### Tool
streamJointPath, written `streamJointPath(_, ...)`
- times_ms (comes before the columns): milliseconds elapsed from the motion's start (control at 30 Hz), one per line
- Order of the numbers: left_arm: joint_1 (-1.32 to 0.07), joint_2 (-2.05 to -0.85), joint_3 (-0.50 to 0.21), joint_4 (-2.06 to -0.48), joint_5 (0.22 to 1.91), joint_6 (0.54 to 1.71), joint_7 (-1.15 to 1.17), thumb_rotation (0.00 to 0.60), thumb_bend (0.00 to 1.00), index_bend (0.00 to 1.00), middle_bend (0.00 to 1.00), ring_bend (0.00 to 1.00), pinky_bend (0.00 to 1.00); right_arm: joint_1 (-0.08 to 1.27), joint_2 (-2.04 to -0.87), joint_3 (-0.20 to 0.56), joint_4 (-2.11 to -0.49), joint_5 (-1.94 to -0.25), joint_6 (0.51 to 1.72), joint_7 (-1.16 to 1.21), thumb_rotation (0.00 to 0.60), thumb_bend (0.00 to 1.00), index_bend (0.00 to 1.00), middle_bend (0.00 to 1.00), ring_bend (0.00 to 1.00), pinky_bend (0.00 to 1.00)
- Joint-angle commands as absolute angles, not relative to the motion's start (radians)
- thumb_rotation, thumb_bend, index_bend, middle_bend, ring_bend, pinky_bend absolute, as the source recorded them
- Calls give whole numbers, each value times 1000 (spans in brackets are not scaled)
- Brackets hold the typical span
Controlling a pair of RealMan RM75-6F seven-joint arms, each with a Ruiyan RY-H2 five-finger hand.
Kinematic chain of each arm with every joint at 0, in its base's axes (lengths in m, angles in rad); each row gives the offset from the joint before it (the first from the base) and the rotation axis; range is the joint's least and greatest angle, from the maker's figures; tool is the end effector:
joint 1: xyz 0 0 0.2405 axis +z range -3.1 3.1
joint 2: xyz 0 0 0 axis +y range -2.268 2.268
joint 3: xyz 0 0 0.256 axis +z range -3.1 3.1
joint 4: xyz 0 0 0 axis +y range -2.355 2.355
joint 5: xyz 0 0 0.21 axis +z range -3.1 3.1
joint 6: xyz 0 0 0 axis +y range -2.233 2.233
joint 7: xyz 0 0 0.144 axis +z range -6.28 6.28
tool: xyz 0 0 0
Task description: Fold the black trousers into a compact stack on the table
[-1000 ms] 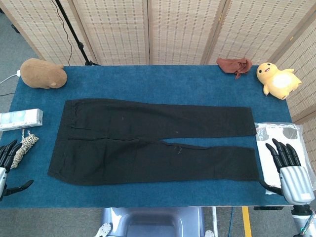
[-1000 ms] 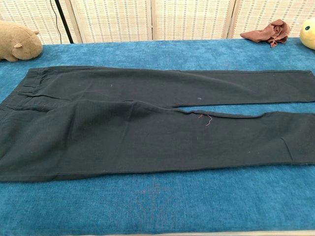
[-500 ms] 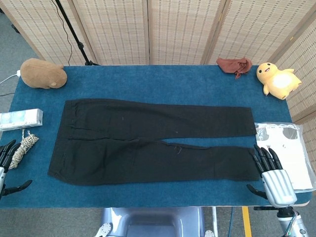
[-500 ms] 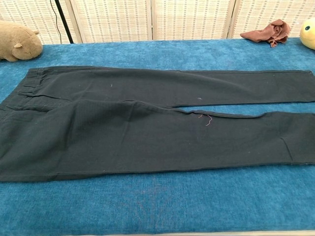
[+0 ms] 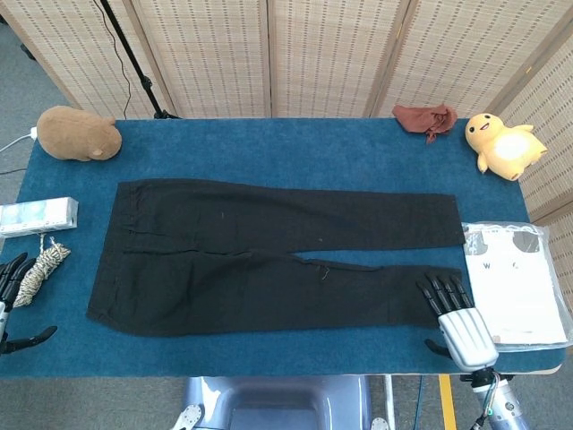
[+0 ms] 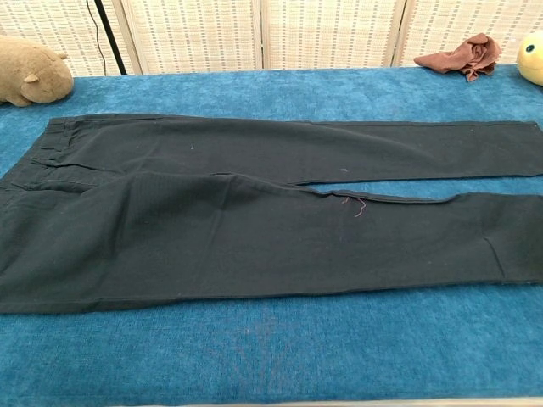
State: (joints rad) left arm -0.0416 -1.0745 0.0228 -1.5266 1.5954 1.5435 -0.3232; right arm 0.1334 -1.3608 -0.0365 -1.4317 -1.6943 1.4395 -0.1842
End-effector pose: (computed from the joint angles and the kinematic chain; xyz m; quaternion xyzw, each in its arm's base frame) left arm -0.3276 0.1527 0.1743 -0.5751 -0.4442 -0.4402 0.5274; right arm -0.2927 -0.1737 0.0679 0.7071 -0.3160 0.3662 0.5157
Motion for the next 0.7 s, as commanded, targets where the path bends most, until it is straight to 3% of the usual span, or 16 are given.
streamJointPath(33,-44,-1073,24,-1527,1595,1538,-324,600,0,0,0,0,0,144,-1402,-40,-1381,-1691,1415,-193,600,0,51,0,0,0)
streamJointPath(700,-46,-1063,23,-1528,1589,1529,-351,600,0,0,0,0,0,158,-1588,-25,-1103,-1659,1398,-195,600,0,102,9,0,0)
